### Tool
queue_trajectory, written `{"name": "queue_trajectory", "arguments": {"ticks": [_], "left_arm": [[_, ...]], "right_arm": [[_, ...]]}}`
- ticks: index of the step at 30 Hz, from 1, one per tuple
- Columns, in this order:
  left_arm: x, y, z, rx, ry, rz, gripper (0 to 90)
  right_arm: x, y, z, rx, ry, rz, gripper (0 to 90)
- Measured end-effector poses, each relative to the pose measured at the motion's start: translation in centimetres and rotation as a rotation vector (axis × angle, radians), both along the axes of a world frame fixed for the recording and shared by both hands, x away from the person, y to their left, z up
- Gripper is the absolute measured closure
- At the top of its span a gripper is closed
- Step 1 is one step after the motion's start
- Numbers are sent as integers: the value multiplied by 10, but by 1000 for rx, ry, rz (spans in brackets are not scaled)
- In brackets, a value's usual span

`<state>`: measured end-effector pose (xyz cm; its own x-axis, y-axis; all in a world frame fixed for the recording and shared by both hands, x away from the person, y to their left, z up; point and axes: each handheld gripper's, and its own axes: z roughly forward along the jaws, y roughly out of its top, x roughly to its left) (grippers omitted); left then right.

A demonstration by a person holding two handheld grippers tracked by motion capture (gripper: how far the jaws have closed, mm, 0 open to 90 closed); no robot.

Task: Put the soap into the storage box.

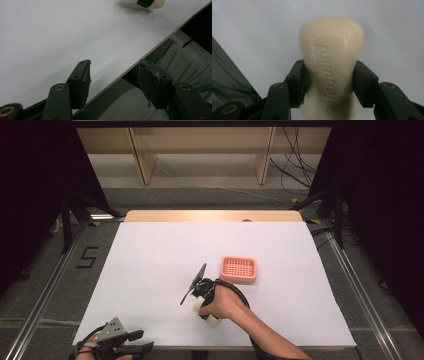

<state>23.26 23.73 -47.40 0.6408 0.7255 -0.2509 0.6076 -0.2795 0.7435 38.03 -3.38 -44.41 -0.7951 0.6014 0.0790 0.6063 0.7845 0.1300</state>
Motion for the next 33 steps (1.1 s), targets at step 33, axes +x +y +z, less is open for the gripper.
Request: {"name": "queue_trajectory", "arguments": {"ticks": [33], "left_arm": [[1, 0, 0, 4, 1, 1, 427]], "right_arm": [[10, -71, 19, -3, -60, 179, 506]]}}
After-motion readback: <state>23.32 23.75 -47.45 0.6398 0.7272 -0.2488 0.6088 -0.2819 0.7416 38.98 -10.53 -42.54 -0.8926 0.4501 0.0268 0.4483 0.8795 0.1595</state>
